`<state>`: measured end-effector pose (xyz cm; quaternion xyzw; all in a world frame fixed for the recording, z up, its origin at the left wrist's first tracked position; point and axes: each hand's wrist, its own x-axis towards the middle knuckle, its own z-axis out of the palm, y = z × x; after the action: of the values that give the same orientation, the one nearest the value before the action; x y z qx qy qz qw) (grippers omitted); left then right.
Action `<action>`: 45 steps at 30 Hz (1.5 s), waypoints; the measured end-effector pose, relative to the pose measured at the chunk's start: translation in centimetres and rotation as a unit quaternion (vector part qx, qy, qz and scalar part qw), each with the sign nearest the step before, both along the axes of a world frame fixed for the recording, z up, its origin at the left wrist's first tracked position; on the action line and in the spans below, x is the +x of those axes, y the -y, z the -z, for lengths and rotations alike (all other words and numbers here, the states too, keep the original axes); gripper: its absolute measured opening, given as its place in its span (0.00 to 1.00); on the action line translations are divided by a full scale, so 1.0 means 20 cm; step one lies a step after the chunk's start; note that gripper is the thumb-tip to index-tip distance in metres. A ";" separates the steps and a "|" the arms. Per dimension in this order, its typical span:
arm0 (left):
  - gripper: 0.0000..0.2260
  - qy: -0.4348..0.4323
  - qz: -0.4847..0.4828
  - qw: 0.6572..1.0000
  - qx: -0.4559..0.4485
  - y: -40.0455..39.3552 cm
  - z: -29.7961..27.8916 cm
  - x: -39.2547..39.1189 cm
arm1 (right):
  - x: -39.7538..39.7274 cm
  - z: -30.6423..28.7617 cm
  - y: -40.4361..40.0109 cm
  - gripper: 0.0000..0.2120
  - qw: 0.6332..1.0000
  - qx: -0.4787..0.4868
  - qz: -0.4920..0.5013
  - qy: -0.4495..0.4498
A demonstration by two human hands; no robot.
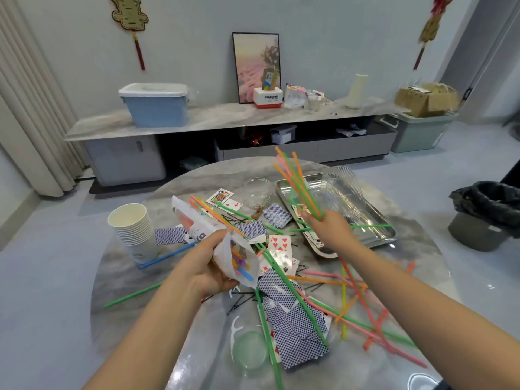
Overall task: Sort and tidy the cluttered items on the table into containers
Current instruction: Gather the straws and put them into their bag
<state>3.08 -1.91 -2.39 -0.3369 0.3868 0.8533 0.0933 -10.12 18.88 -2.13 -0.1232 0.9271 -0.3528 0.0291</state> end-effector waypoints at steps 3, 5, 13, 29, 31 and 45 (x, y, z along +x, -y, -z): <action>0.15 -0.004 0.000 1.000 -0.002 -0.02 0.00 0.00 | 0.07 0.01 0.03 0.20 0.961 -0.248 0.076 0.098; 0.16 -0.004 0.006 1.000 -0.001 -0.02 0.01 0.00 | 0.11 0.02 0.06 0.21 0.926 -0.345 0.090 0.122; 0.18 -0.014 -0.011 1.000 0.005 -0.01 0.03 -0.01 | 0.17 -0.10 0.11 0.21 0.892 -0.446 0.073 0.020; 0.23 -0.020 -0.010 1.000 0.015 -0.03 0.02 -0.01 | 0.16 -0.02 0.01 0.18 0.910 -0.380 0.162 -0.042; 0.21 -0.022 -0.013 1.000 0.019 -0.03 0.01 0.00 | 0.17 -0.02 0.02 0.18 0.911 -0.378 0.162 -0.030; 0.18 -0.044 -0.020 0.998 0.031 -0.04 0.04 -0.02 | 0.22 0.05 0.00 0.14 0.909 -0.395 0.135 -0.009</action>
<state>2.65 -1.21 -3.11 -0.3035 0.3571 0.8807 0.0689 -5.78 18.80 -3.12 -0.0016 0.7197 -0.6899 -0.0782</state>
